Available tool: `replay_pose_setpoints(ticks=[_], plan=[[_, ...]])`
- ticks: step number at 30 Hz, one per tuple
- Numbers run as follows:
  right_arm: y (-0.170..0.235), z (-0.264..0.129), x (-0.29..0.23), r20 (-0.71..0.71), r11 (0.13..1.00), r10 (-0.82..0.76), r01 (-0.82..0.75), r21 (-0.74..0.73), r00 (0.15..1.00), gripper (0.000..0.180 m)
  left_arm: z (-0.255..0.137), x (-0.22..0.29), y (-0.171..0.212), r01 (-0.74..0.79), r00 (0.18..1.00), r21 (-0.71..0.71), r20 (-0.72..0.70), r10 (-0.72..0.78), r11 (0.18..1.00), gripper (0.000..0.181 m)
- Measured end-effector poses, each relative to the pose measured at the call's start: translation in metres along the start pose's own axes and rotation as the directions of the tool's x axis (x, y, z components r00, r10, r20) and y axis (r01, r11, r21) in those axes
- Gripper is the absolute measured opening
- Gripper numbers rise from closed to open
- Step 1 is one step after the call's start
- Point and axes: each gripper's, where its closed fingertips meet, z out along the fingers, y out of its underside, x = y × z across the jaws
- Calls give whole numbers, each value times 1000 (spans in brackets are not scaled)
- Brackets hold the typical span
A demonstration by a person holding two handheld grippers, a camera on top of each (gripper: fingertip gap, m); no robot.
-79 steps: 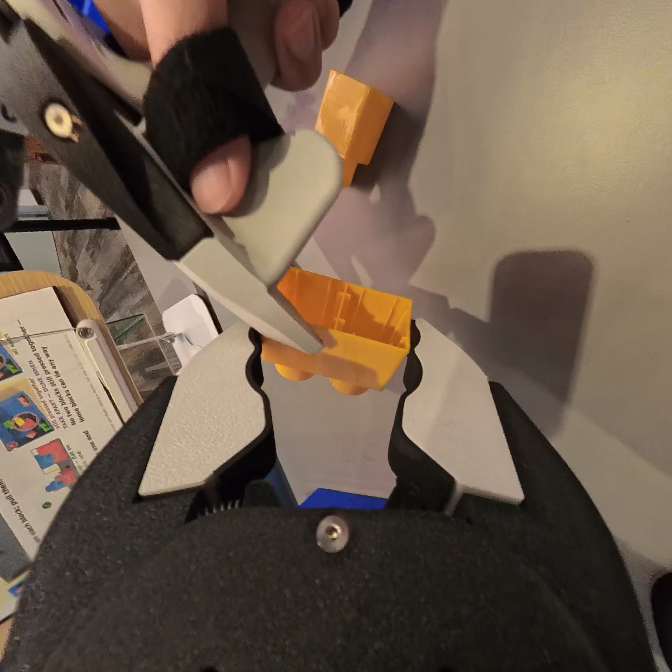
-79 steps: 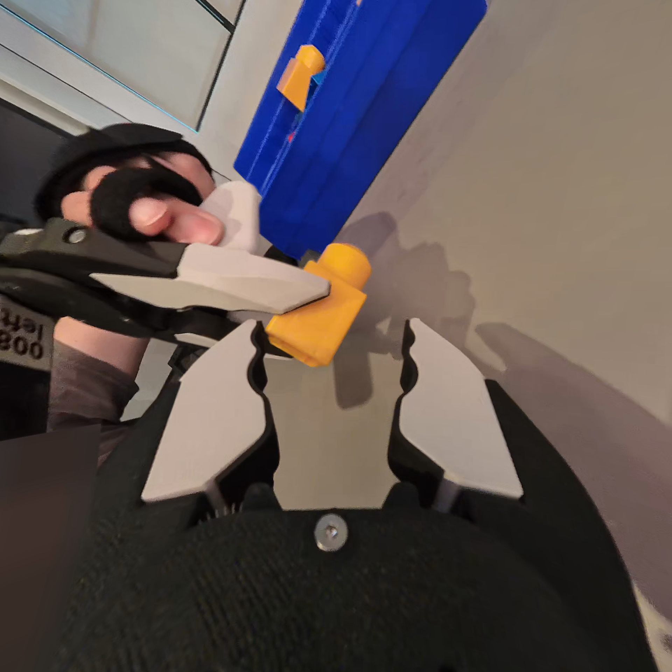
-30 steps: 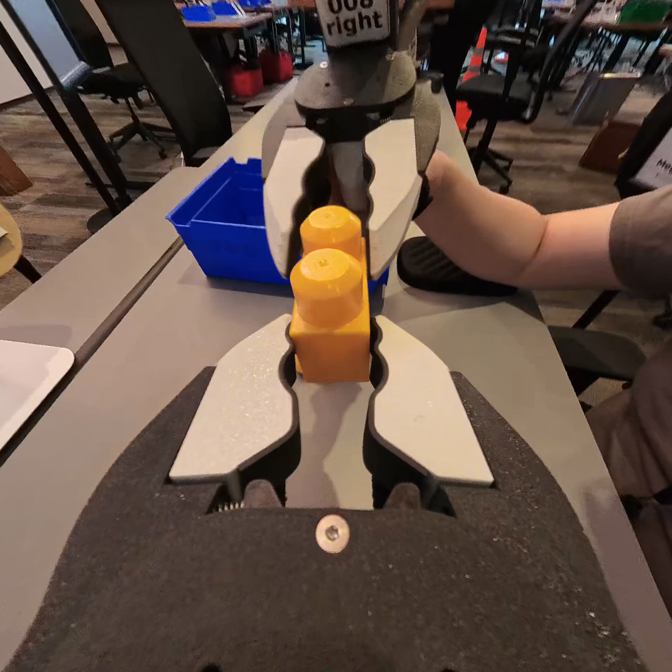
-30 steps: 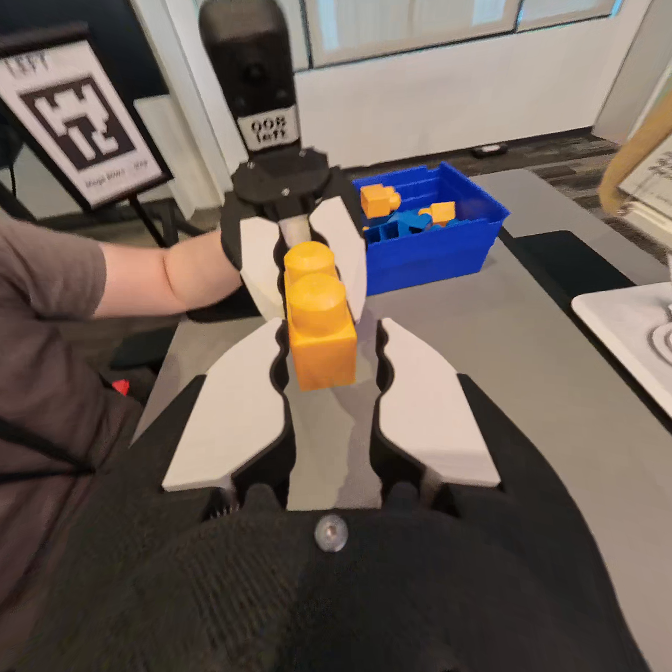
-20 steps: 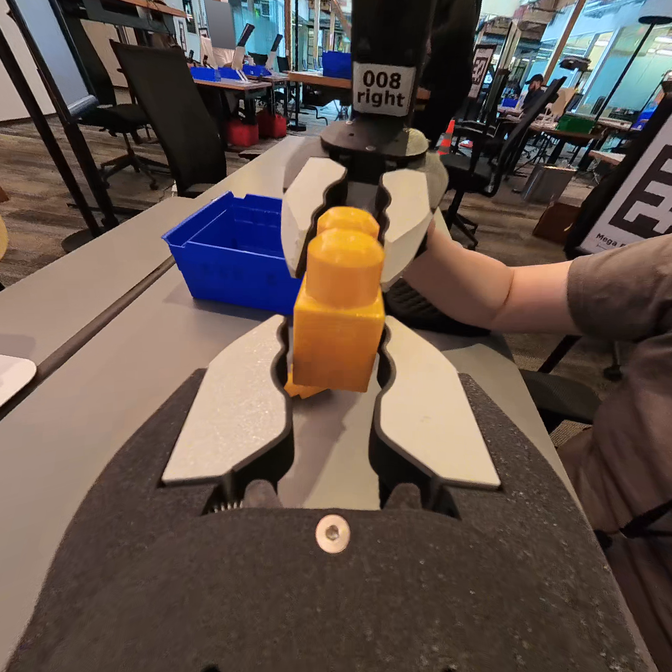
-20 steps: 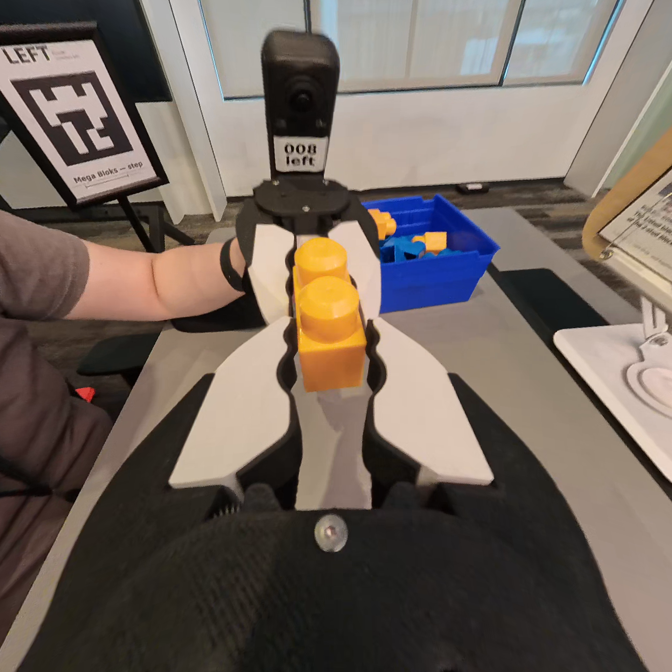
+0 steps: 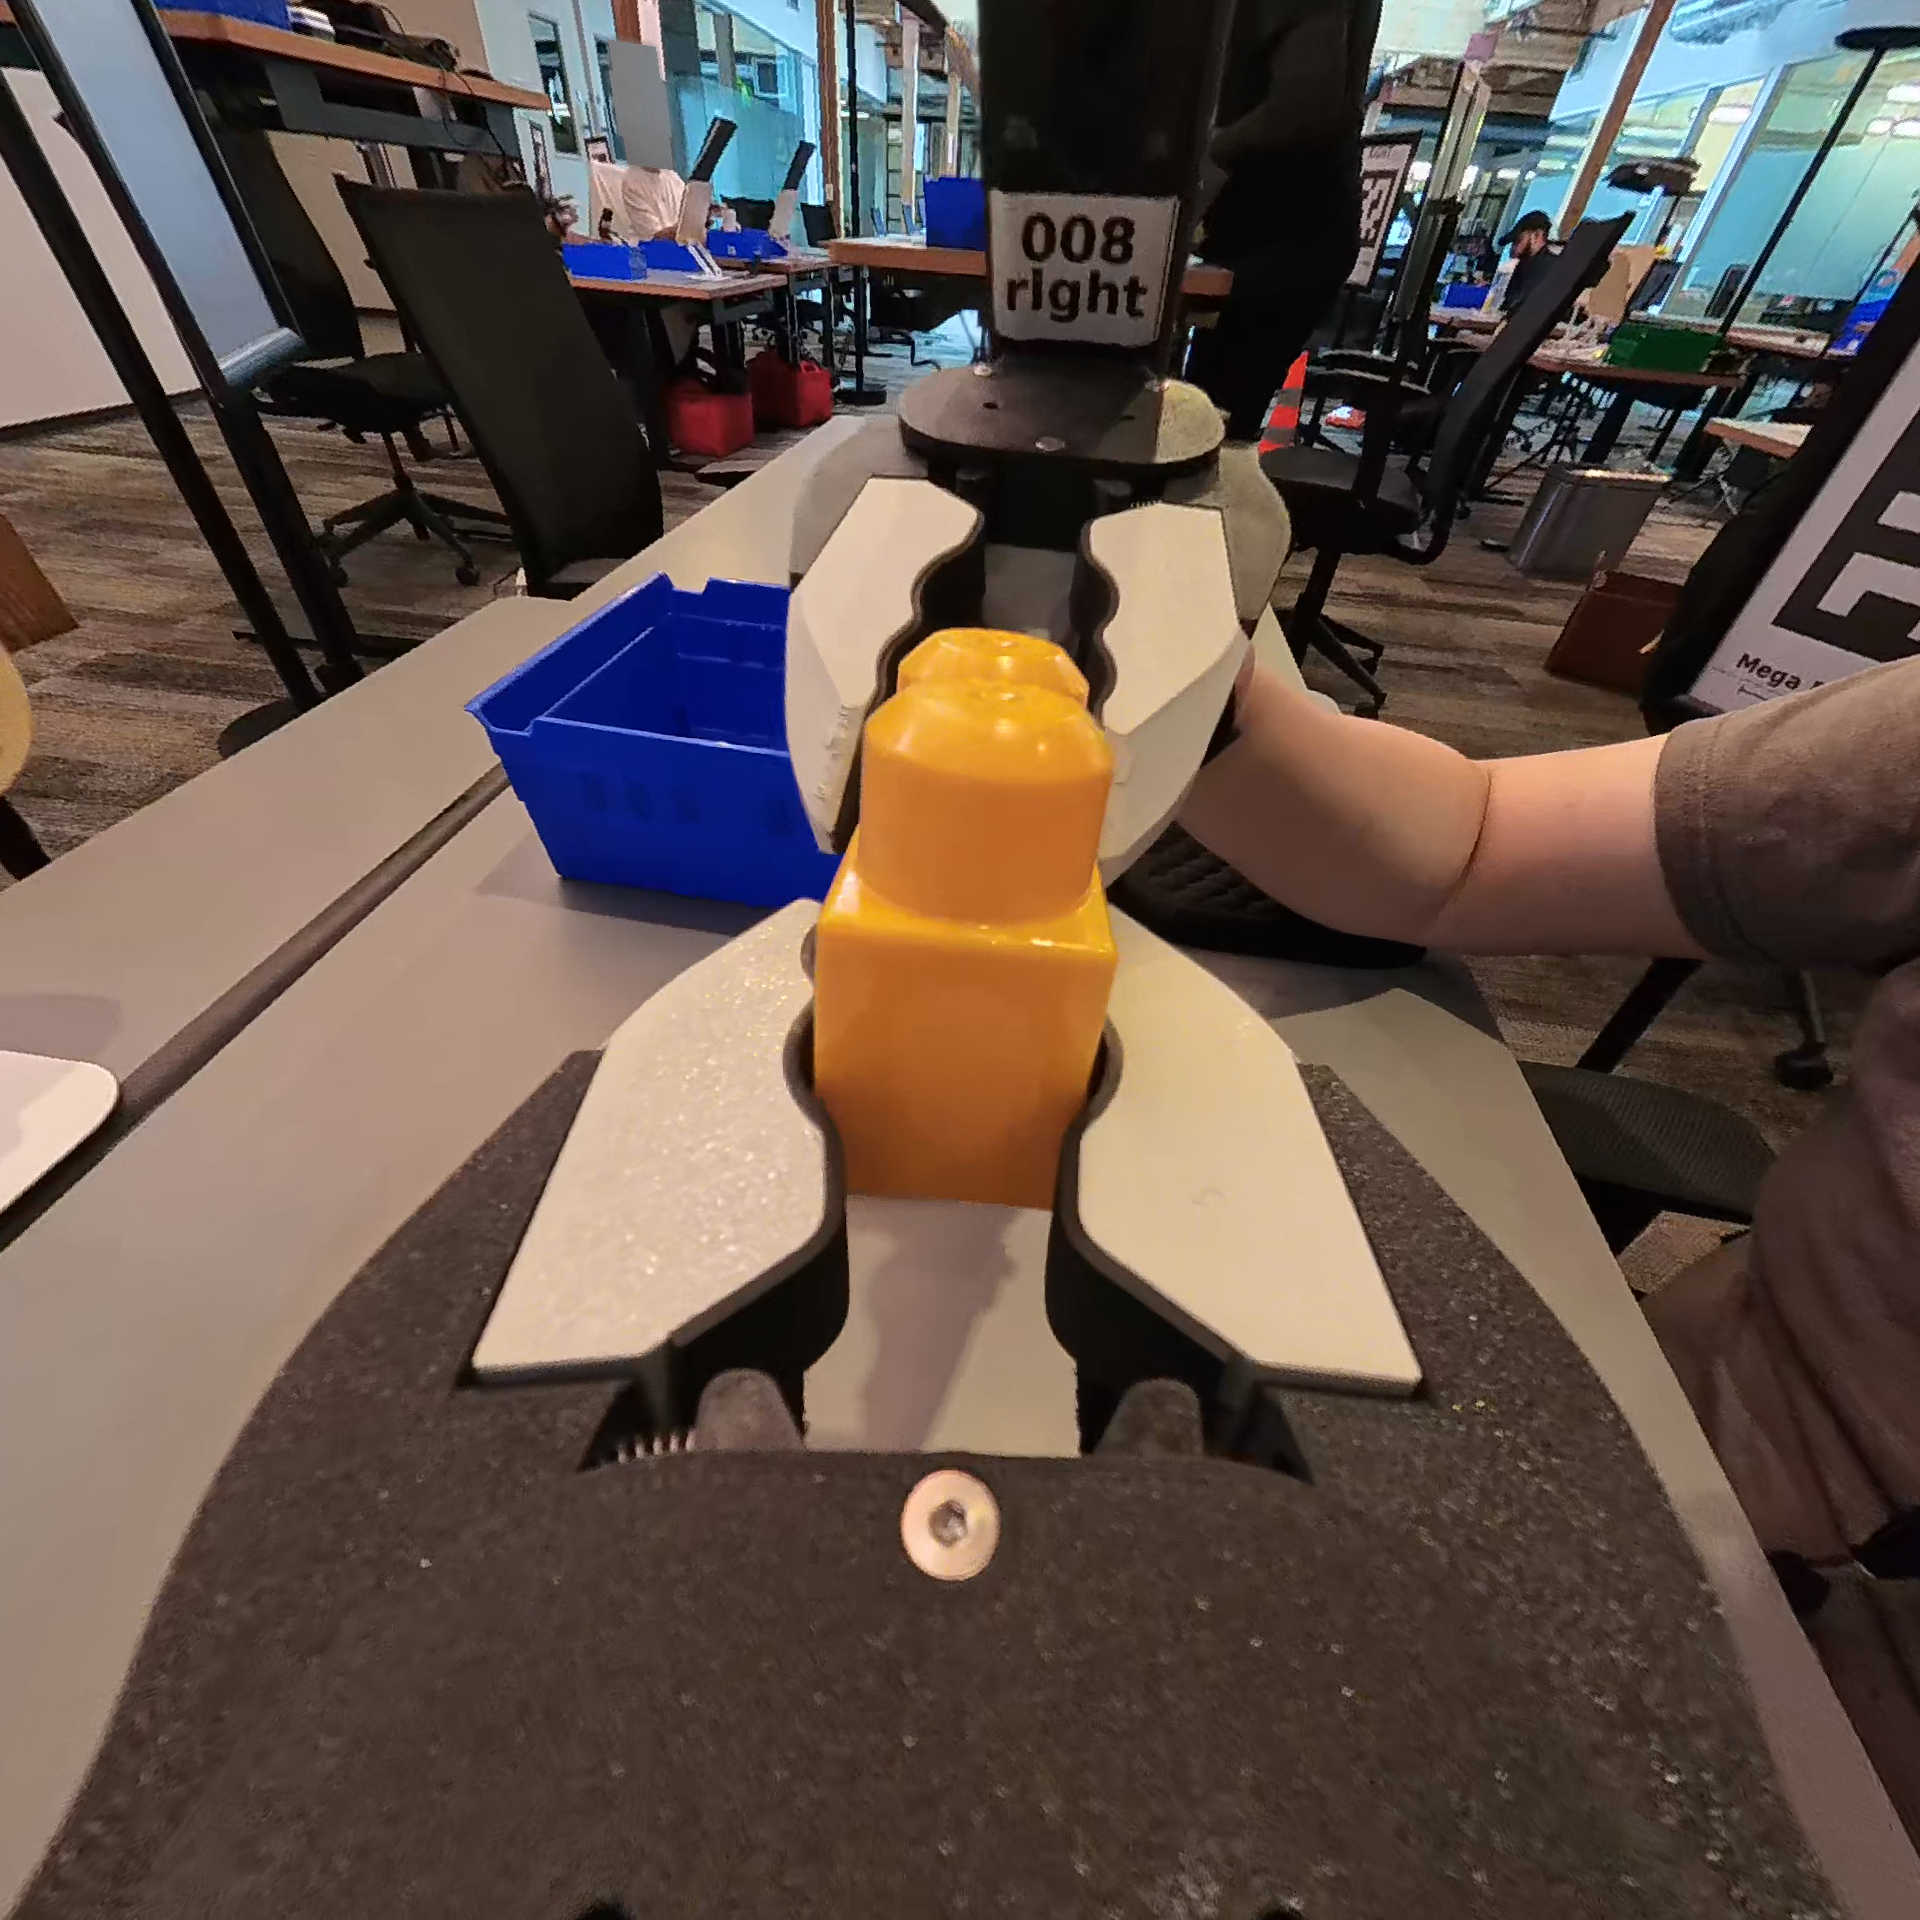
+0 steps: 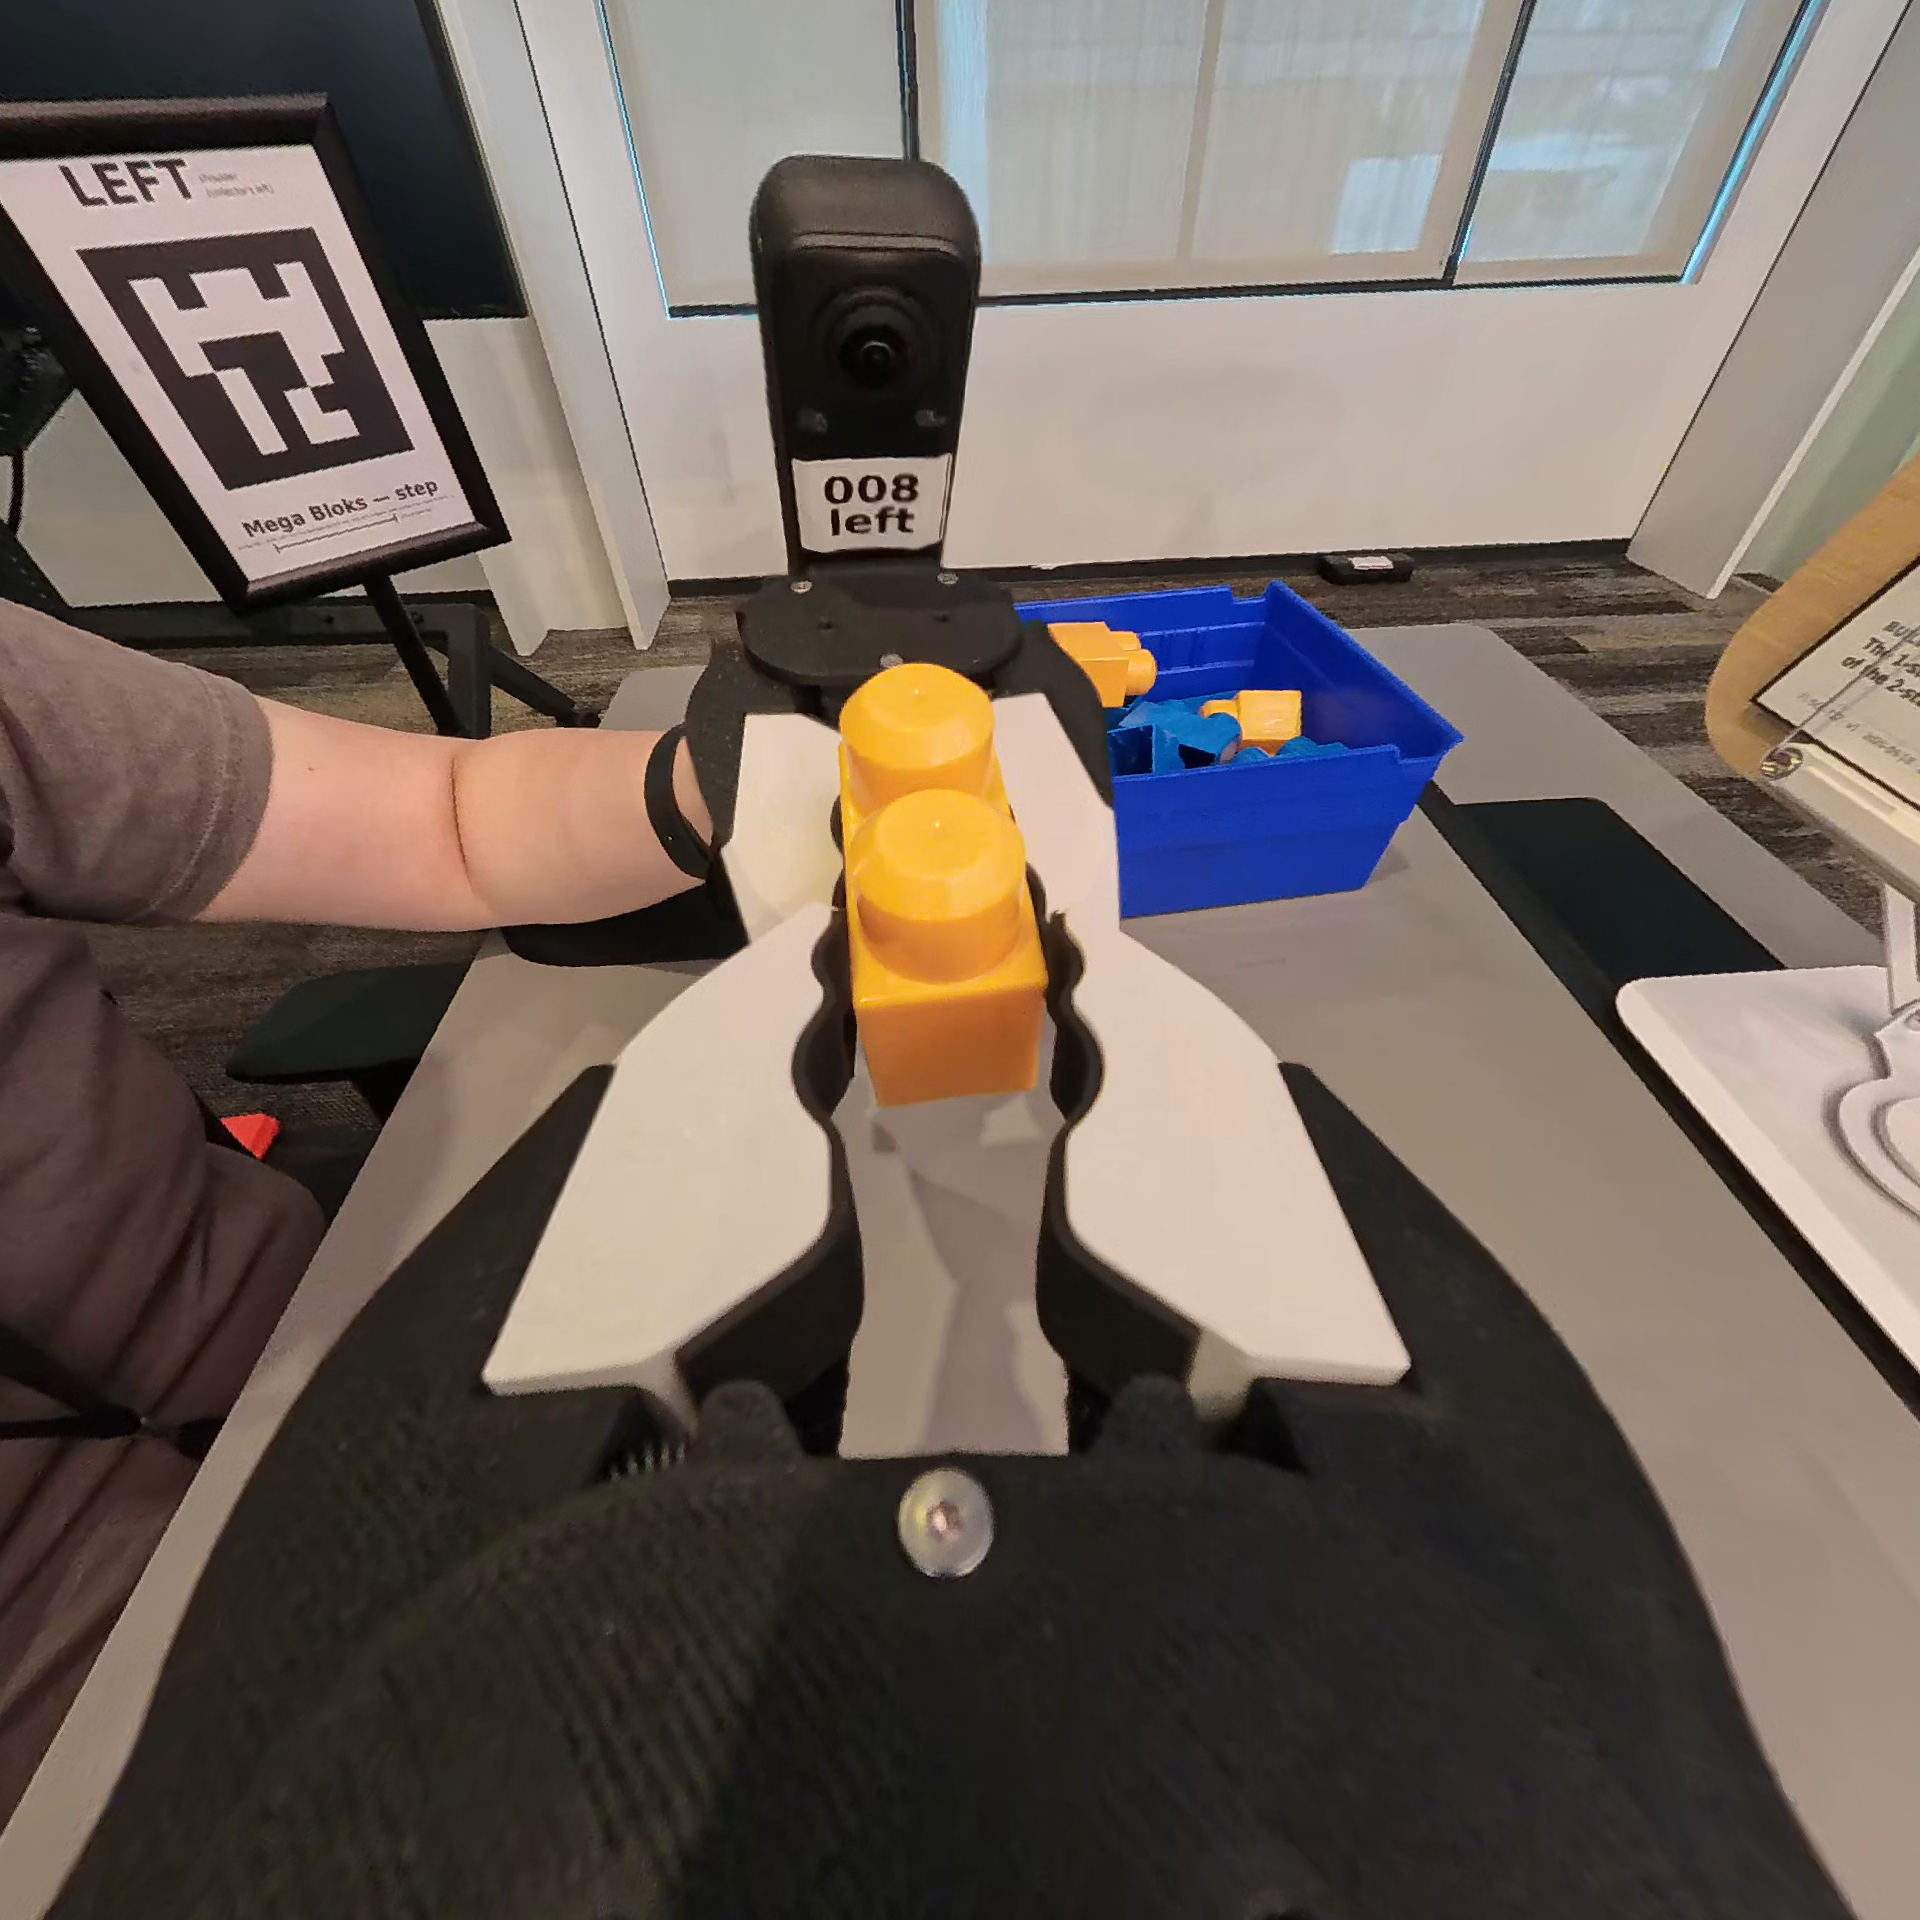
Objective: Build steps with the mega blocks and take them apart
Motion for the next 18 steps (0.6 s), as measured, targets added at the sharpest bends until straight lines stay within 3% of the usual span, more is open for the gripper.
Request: replay_pose_setpoints(ticks=[18], plan=[[-4,-1,-1,-7,1000,-4,4,3,1000,37,-3,3,4,24,1000,-47,-16,-25,999,41]])
